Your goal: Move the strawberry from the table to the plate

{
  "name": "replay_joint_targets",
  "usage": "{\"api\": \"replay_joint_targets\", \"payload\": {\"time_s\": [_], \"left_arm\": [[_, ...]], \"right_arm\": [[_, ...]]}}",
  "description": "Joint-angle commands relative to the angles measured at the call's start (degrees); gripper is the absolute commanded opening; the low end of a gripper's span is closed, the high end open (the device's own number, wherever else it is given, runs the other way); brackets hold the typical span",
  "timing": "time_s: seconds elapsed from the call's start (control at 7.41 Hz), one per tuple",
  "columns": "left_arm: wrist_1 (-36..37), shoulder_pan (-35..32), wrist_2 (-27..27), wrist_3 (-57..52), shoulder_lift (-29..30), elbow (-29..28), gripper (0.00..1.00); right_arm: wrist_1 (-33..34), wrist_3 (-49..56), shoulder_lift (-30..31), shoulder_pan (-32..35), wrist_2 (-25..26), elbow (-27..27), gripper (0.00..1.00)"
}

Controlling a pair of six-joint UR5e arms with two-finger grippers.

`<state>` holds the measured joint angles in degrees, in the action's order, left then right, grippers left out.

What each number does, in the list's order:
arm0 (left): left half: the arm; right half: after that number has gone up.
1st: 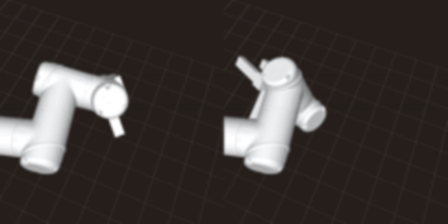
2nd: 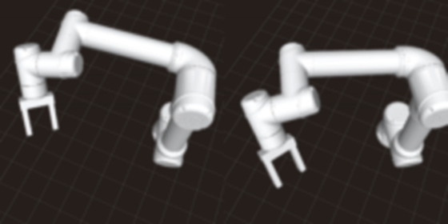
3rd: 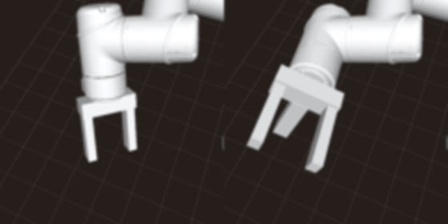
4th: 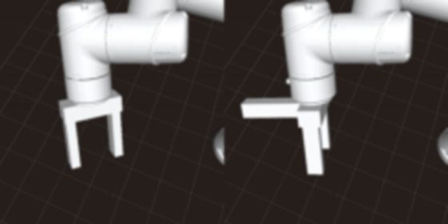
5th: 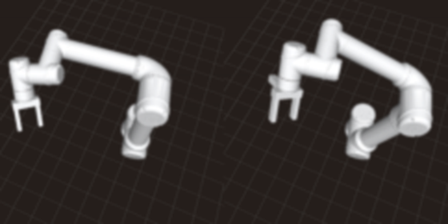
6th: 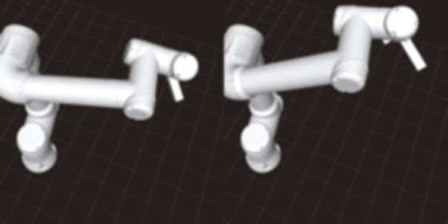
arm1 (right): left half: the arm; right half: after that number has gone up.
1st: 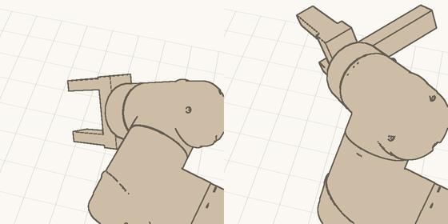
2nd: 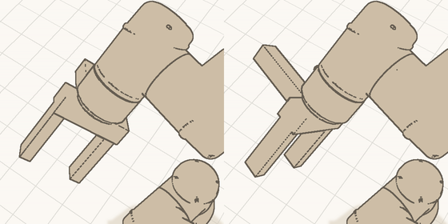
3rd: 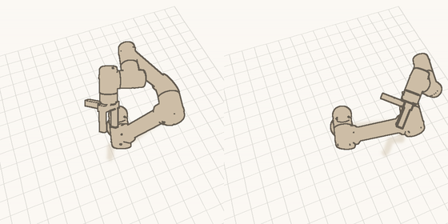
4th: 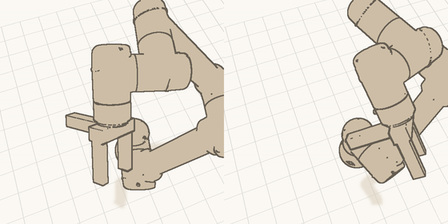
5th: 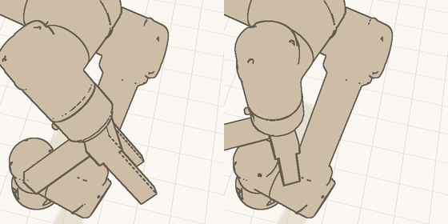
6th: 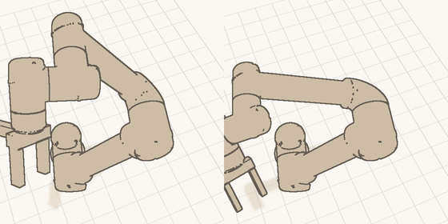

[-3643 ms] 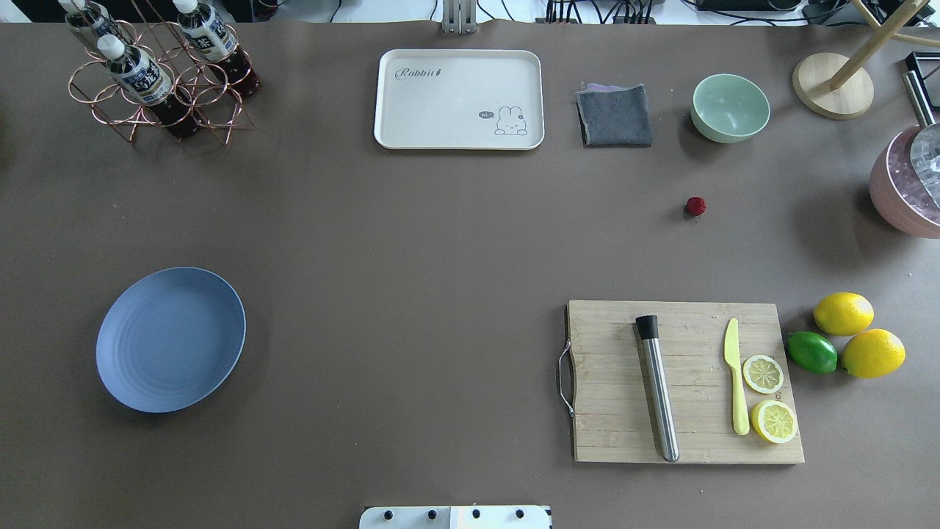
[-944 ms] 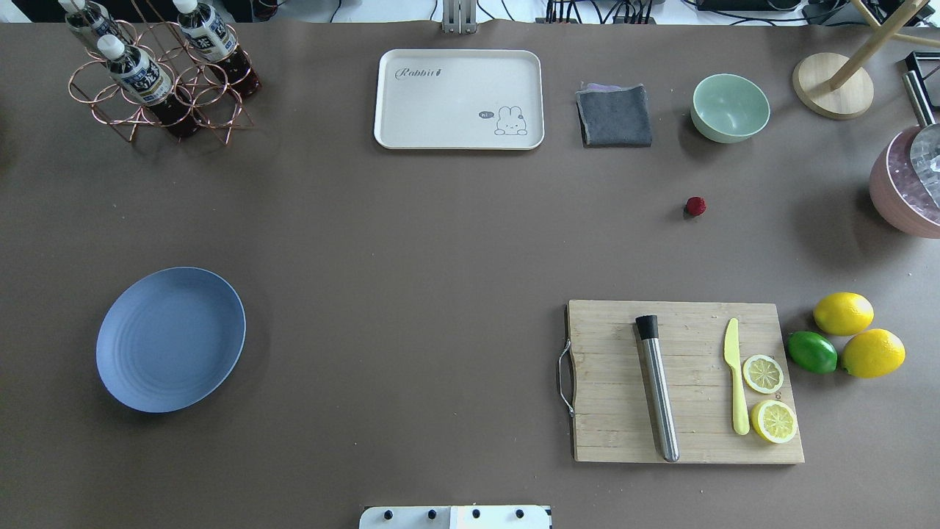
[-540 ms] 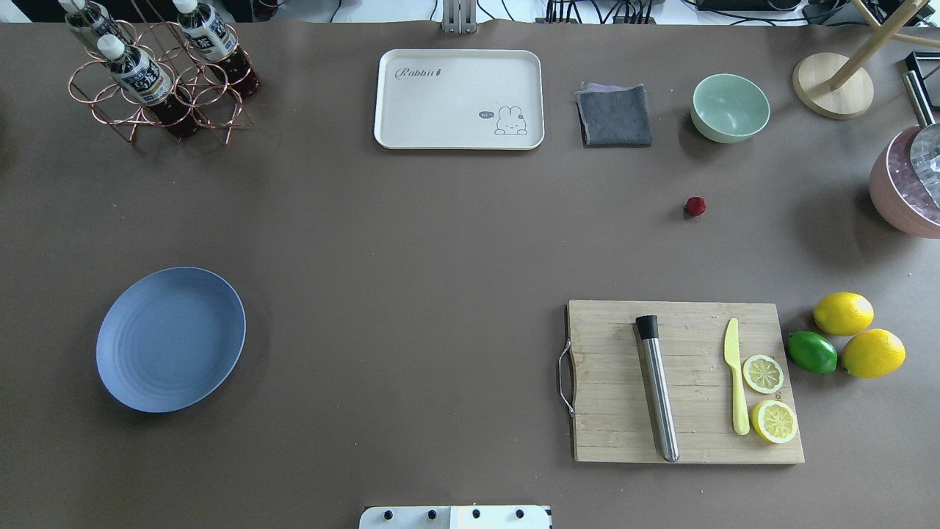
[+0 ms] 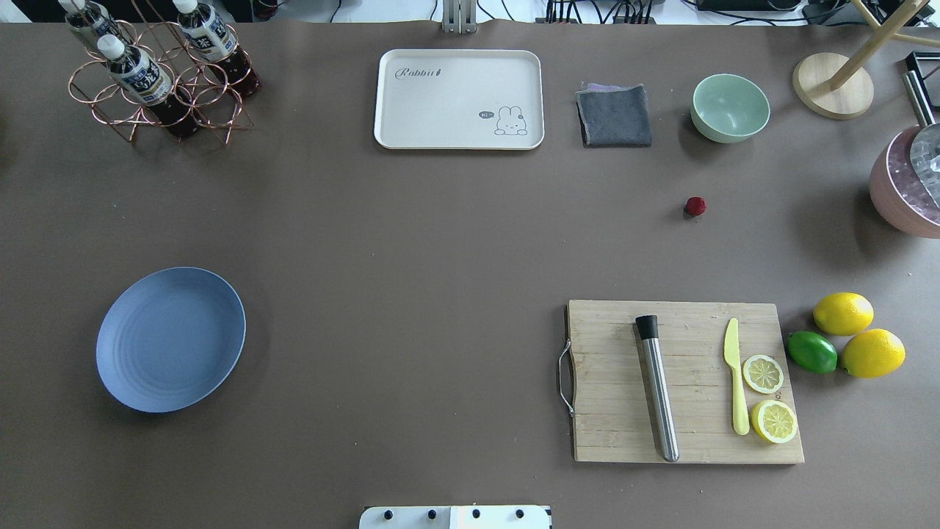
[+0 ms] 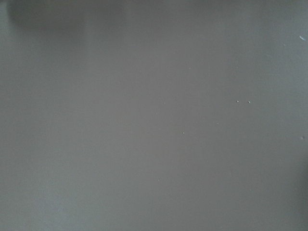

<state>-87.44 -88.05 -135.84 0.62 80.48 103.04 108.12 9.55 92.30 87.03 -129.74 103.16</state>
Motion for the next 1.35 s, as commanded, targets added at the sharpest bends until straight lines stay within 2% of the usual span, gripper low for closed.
{"api": "replay_joint_targets", "payload": {"time_s": [0.0, 0.13, 0.4, 0.54, 0.81, 1.08, 1.21], "left_arm": [[-3.3, -0.1, -0.1, 1.7, 0.0, -0.5, 0.98], [-3.4, 0.0, 0.0, 1.6, -0.1, -0.6, 0.98], [-4.0, 2.2, -0.7, 5.6, -0.5, 2.9, 0.98], [-8.2, 8.1, -0.7, 12.0, -0.4, 4.2, 0.98], [-25.1, 18.9, -0.1, 32.4, -0.4, 3.7, 0.98], [-29.7, 27.0, 0.0, 44.8, 1.4, 3.7, 0.98], [-33.6, 31.9, 3.7, 49.3, 1.7, 3.3, 0.97]], "right_arm": [[0.1, -0.3, 1.1, 0.2, -0.1, 1.4, 1.0], [0.1, -0.2, 1.1, 0.2, -0.4, 1.3, 1.0], [0.0, -0.2, 1.0, 0.2, -1.9, 1.4, 1.0], [0.0, -0.3, 1.0, 0.2, -2.6, 1.7, 1.0], [-0.7, -0.2, 0.9, 0.2, -3.8, 1.7, 1.0], [-4.6, -0.2, 1.1, -0.2, -4.0, 0.9, 1.0], [-4.6, -0.1, 1.1, -0.2, -4.1, 0.9, 1.0]]}}
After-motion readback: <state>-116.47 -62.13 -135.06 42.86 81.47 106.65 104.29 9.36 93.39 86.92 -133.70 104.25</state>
